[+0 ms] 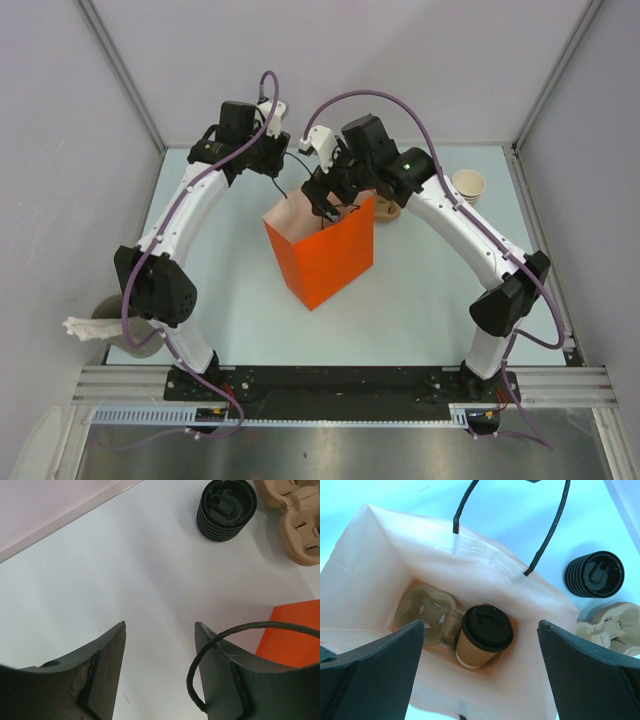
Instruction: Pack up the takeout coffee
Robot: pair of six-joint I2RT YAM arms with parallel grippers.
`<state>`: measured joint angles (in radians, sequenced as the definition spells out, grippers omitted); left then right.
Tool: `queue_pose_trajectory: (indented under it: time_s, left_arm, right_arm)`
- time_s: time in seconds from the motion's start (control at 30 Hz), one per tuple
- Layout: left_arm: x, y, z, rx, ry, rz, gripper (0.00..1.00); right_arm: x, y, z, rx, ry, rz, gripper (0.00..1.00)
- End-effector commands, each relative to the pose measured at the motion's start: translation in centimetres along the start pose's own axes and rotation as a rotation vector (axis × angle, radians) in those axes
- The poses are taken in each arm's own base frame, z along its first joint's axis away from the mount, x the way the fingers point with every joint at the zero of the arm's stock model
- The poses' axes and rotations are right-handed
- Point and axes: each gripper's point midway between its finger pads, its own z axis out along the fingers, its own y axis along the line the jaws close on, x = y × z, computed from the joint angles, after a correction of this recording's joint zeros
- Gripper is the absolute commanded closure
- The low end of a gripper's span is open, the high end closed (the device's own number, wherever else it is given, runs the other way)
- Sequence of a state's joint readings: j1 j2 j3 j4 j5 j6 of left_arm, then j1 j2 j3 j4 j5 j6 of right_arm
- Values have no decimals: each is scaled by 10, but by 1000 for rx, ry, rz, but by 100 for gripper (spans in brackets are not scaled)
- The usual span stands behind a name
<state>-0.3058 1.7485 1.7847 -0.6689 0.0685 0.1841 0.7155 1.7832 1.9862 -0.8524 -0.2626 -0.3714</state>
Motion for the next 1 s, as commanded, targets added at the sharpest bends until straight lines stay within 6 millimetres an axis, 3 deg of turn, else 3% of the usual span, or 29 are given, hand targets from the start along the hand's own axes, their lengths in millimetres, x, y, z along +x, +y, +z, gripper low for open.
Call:
queue_pose_trajectory:
  time_s: [0.0, 0.33, 0.53, 0.97]
  left_arm:
    - [-26, -4, -14, 17, -70, 11, 37]
    - [-28, -9, -18, 47, -81, 25, 16]
    - [-30, -12, -21, 66, -93, 37, 8]
    - [-38, -23, -29, 137, -119, 96, 1]
  right_arm:
    - [-31, -5, -34, 43, -117, -23, 0]
    - [-44, -20, -87, 116, -229, -31, 0]
    - [-42, -38, -121, 163, -294, 5, 0]
    - [-12, -72, -148, 218, -332, 78, 0]
